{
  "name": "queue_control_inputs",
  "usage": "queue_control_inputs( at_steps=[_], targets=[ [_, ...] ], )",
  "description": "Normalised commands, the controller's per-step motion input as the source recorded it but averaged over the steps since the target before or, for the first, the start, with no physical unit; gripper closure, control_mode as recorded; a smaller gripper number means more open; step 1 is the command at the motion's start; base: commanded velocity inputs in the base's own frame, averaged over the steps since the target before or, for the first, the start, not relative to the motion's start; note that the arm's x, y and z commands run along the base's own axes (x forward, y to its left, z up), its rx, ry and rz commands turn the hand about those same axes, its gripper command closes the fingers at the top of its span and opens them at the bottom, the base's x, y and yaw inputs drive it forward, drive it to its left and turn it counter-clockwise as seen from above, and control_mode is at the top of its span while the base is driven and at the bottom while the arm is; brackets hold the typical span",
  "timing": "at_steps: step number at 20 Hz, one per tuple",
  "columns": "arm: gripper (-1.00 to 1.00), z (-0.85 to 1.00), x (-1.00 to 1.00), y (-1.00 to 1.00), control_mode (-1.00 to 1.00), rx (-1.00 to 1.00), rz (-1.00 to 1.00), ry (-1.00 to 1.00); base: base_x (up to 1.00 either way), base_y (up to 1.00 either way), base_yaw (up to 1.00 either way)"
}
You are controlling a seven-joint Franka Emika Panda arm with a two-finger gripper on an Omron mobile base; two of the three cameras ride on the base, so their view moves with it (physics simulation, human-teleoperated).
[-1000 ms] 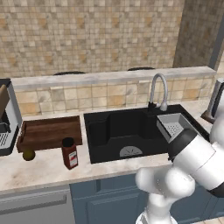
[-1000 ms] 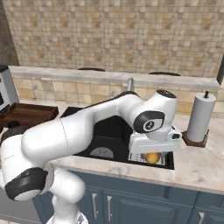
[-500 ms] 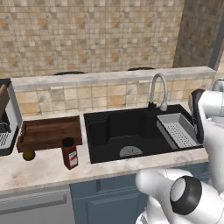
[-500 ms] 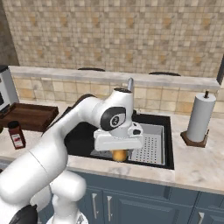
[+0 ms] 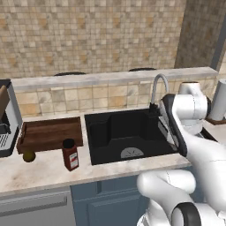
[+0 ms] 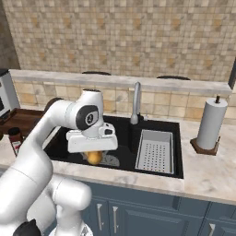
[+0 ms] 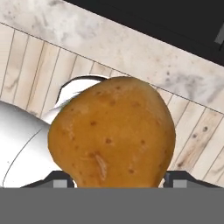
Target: Pick up all produce items and place them in the sink. Turn on the sink faucet to wash them. Then turn the sink off and put them in the tray.
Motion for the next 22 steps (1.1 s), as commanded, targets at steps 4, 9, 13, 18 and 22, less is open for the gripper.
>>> queue_control_inputs(
  at_steps=[4, 9, 13, 18, 22],
  targets=[
    [1.00, 0.01, 0.38, 0.99, -1.00, 0.00, 0.02, 0.00, 0.00, 0.00, 0.00],
    [1.00, 0.00, 0.58, 0.80, -1.00, 0.00, 0.00, -0.05, 0.00, 0.00, 0.00],
    [1.00, 0.00, 0.73, 0.58, -1.00, 0.00, 0.00, -0.09, 0.00, 0.00, 0.00],
    [1.00, -0.04, 0.78, 0.30, -1.00, 0.00, 0.00, -0.08, 0.00, 0.00, 0.00],
    [1.00, -0.18, 0.80, 0.06, -1.00, 0.01, 0.00, -0.05, 0.00, 0.00, 0.00]
  ],
)
